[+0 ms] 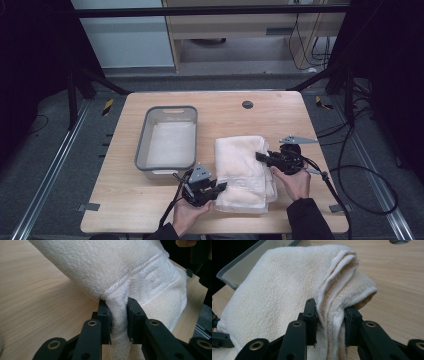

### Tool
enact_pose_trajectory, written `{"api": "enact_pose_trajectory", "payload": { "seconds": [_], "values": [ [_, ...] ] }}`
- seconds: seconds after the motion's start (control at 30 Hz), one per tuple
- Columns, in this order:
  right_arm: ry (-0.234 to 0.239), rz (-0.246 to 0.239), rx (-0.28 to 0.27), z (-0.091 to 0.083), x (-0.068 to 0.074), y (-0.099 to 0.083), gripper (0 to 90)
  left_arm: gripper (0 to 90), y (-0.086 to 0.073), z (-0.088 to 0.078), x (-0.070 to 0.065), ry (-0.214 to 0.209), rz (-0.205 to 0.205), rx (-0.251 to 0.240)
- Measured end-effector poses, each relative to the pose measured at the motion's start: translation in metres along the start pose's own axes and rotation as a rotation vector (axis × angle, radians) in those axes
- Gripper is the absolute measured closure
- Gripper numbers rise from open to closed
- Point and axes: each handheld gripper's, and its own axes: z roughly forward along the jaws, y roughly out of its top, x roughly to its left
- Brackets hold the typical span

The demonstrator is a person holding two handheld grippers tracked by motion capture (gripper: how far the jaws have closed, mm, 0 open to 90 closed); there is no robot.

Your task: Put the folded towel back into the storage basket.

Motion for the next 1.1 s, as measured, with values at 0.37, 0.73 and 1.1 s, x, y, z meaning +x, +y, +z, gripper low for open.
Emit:
{"api": "enact_pose_trajectory", "payload": {
  "seconds": [0.37, 0.73, 1.1],
  "values": [
    [0.005, -0.017, -0.03, -0.006, 0.004, 0.008, 69.1, 75.2, 0.009, -0.009, -0.002, 0.008, 0.02, -0.027],
    [0.011, -0.035, -0.076, -0.013, 0.013, 0.022, 69.1, 75.2, 0.021, -0.023, -0.002, 0.023, 0.046, -0.066],
    [0.011, -0.057, -0.118, -0.012, 0.02, 0.041, 69.0, 75.2, 0.037, -0.034, 0.004, 0.045, 0.071, -0.091]
  ]
}}
